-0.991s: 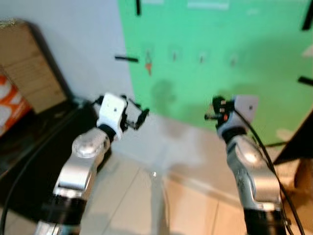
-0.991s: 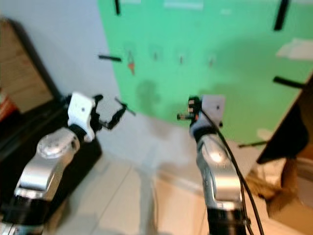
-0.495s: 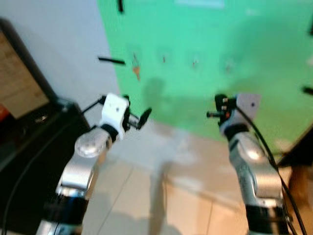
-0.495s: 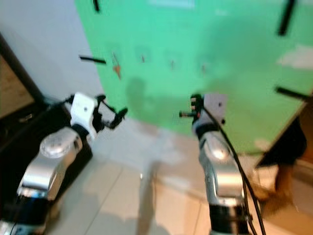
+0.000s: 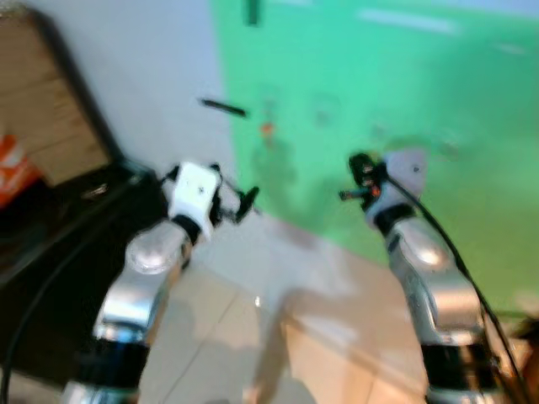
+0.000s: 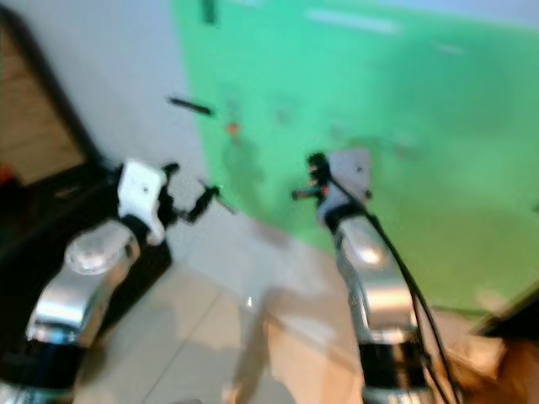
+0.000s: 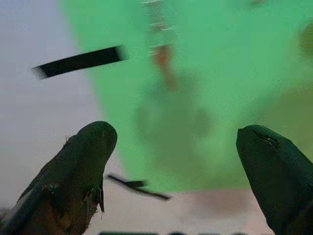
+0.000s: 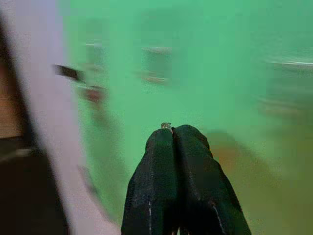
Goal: Hang keys on a hook
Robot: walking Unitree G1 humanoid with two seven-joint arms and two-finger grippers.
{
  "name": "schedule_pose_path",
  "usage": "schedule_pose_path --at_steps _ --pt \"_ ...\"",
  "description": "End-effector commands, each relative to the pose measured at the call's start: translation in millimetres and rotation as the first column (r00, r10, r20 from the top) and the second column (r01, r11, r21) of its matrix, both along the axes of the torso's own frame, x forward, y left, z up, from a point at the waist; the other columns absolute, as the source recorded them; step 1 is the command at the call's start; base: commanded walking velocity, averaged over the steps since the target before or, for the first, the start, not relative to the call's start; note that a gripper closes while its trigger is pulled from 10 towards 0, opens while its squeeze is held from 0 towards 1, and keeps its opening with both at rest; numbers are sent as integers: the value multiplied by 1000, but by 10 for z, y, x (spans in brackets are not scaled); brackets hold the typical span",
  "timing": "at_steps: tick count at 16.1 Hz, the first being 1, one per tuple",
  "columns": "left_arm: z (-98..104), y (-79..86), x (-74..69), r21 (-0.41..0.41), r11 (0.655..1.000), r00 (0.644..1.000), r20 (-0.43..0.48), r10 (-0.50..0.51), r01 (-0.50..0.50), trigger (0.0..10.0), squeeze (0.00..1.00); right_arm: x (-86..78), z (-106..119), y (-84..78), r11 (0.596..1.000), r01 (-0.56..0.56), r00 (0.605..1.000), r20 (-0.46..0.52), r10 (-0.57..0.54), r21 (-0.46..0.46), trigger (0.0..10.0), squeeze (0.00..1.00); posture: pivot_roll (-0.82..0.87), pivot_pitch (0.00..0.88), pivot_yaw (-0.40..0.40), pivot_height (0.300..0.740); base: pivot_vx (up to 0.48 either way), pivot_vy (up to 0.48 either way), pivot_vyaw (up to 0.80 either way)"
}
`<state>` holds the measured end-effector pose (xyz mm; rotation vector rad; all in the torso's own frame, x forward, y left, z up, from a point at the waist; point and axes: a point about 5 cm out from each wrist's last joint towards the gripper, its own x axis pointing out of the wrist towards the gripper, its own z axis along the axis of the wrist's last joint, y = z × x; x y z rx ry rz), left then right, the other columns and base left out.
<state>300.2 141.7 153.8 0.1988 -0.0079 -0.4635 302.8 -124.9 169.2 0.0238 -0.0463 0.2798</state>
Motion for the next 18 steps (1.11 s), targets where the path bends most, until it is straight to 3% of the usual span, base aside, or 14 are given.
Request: schedule_pose_path --at_steps 1,5,7,18 --pt "22 39 -13 4 1000 1000 10 -10 10 10000 169 4 55 54 999 -50 999 11 49 14 10000 0 -45 0 25 740 0 0 0" --pt "64 48 -36 36 996 996 14 -88 87 10000 161 68 181 36 996 -75 996 42 73 43 10000 0 -41 0 22 740 0 0 0" --pt "65 15 -94 43 984 985 2 -173 173 10000 165 99 237 58 994 -90 995 53 86 69 10000 0 -40 0 22 740 0 0 0" --pt "78 -14 -83 54 971 972 -11 -235 235 10000 169 237 290 145 990 -98 995 45 94 103 10000 0 -47 0 38 740 0 0 0"
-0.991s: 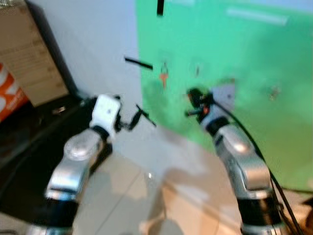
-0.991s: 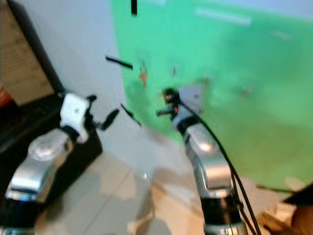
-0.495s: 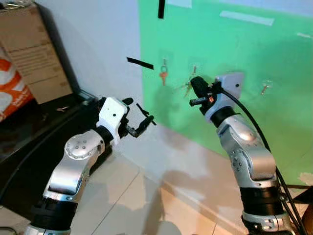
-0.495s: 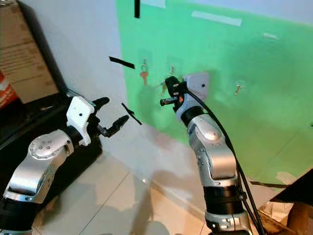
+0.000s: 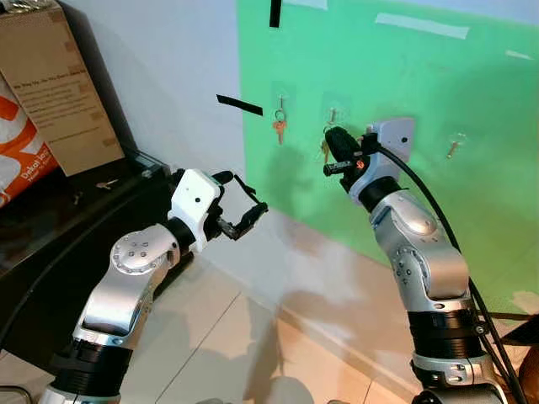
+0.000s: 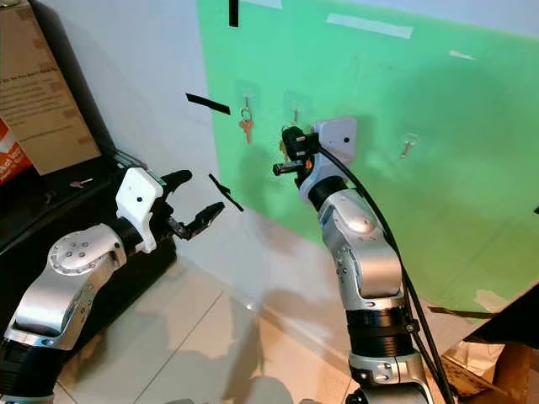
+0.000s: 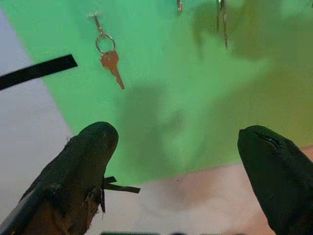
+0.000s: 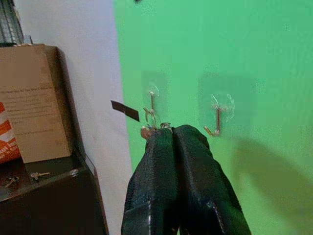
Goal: Hang keys on a hook
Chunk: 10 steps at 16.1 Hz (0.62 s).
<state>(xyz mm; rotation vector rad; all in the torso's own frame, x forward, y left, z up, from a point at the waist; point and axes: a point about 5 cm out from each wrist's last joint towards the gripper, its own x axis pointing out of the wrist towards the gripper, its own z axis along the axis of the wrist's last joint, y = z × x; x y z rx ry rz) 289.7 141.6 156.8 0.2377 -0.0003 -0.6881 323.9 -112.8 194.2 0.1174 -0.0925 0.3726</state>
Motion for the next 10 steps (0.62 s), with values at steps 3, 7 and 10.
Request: schedule_pose_path --at_steps 3,7,10 --pt "80 -47 12 -16 999 999 24 -44 44 10000 169 89 27 39 1000 10 1000 -29 -9 20 10000 0 -45 0 35 740 0 0 0" --pt "117 -117 -56 -70 990 992 23 -121 122 10000 173 172 86 60 996 27 999 -39 -24 79 10000 0 -43 0 30 740 0 0 0" --pt "103 -120 -67 -73 989 992 18 -124 125 10000 173 216 101 111 994 17 999 -47 -13 106 10000 0 -35 0 20 740 0 0 0"
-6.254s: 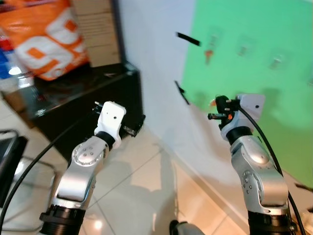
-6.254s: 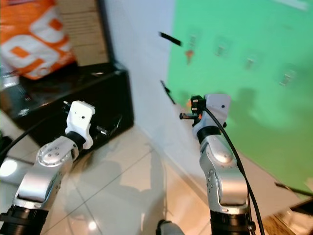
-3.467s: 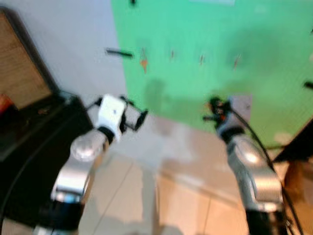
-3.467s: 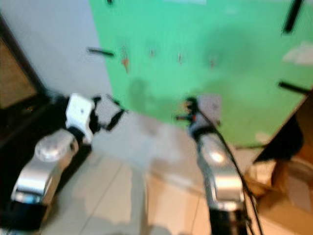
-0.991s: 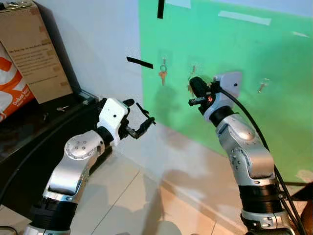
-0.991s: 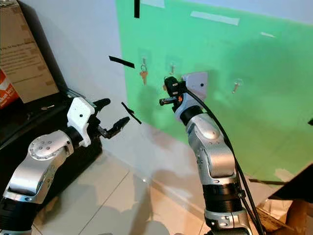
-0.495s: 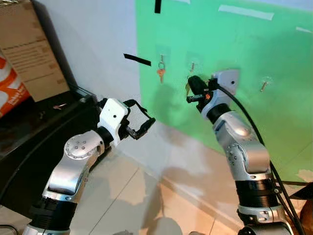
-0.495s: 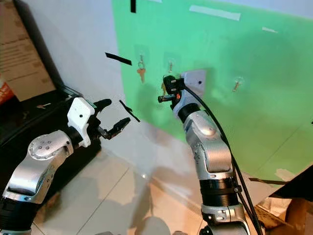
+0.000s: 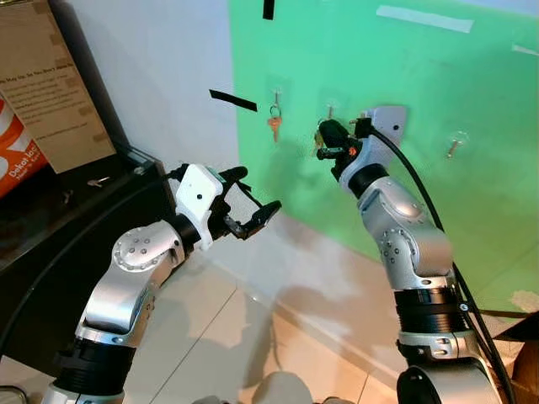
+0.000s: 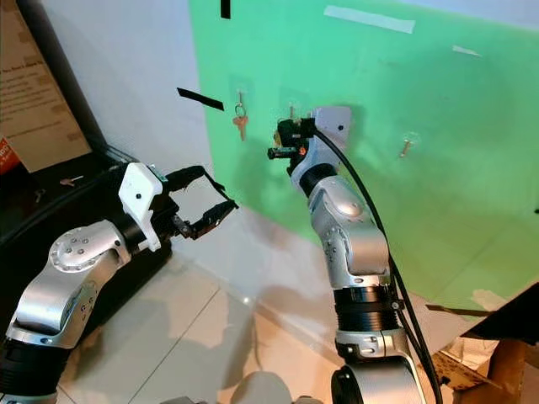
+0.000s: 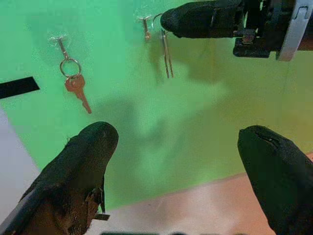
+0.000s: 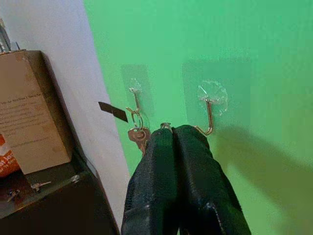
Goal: Hang keys on a hook
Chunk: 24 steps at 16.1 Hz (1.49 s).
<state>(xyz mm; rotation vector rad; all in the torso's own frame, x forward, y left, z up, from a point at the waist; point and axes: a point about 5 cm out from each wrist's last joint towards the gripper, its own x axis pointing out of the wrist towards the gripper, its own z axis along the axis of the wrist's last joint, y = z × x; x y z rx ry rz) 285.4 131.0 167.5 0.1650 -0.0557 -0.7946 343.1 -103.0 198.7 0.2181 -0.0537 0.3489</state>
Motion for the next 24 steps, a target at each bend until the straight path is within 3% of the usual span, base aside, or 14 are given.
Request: schedule_pose_path --at_steps 1,8,12,15,19,24 --pt "-5 -8 -28 8 1000 1000 -1 -14 14 10000 165 41 53 27 1000 -2 1000 4 2 24 10000 0 -34 0 19 740 0 0 0" --pt "-12 -1 -34 12 1000 1000 0 -14 14 10000 161 109 78 84 999 -22 1000 2 22 48 10000 0 -32 0 16 740 0 0 0" --pt "-7 0 -25 14 1000 1000 4 -12 12 10000 161 195 119 17 995 51 999 2 -51 85 10000 0 -29 0 13 740 0 0 0" --pt "-3 0 -20 14 1000 1000 5 -11 11 10000 165 225 89 -28 992 81 997 -20 -79 96 10000 0 -28 0 13 740 0 0 0" --pt "1 -3 -15 15 1000 1000 5 -12 12 10000 165 224 -73 20 998 58 994 -93 -54 37 10000 0 -26 0 13 740 0 0 0" --pt "6 0 -11 16 1000 1000 5 -11 11 10000 165 228 -44 27 996 51 995 -85 -44 72 10000 0 -26 0 14 740 0 0 0"
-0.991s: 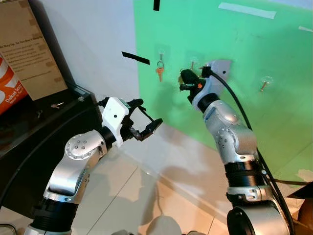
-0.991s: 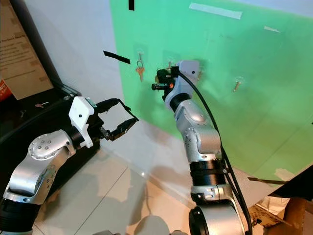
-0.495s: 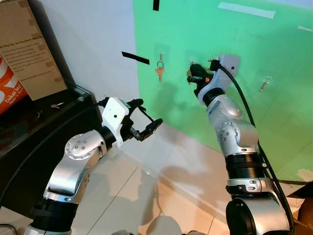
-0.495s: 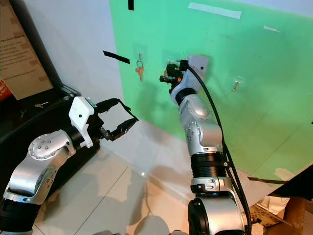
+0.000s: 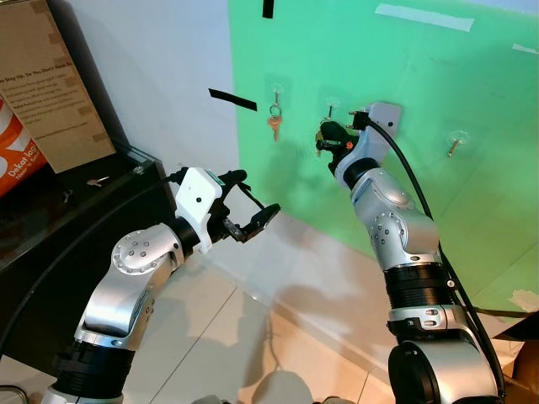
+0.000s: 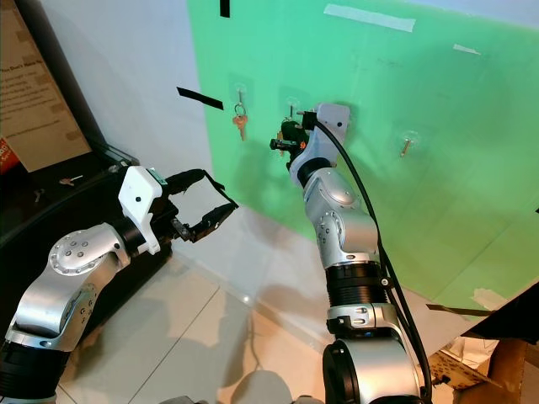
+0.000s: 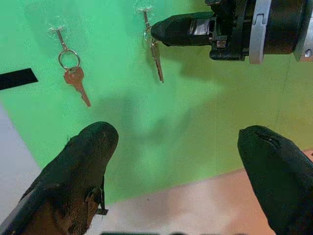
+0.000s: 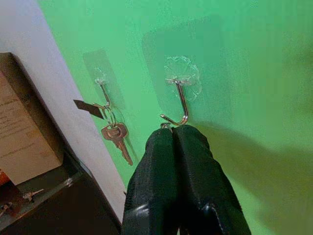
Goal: Hang keys on a hook
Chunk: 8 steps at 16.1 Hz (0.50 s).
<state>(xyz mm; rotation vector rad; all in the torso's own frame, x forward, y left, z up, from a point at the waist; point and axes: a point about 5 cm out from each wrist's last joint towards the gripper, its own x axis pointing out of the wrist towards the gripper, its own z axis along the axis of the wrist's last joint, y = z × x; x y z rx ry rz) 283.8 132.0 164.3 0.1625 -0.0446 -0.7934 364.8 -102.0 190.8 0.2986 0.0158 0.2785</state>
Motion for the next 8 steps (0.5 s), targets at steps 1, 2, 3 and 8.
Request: schedule_pose_path --at_steps 1,2,3,8 --pt "39 -10 5 14 1000 1000 16 -14 14 10000 165 11 34 18 1000 -20 1000 6 20 5 10000 0 -25 0 13 740 0 0 0" --pt "40 -8 6 15 1000 1000 17 -13 13 10000 165 5 37 24 999 -34 999 9 34 6 10000 0 -24 0 13 740 0 0 0" --pt "41 -7 7 15 1000 1000 17 -13 12 10000 165 -1 52 28 999 -43 999 19 43 14 10000 0 -24 0 13 740 0 0 0" --pt "43 -12 5 15 1000 1000 16 -15 15 10000 169 -25 150 63 993 -101 993 69 97 55 10000 0 -25 0 15 740 0 0 0"
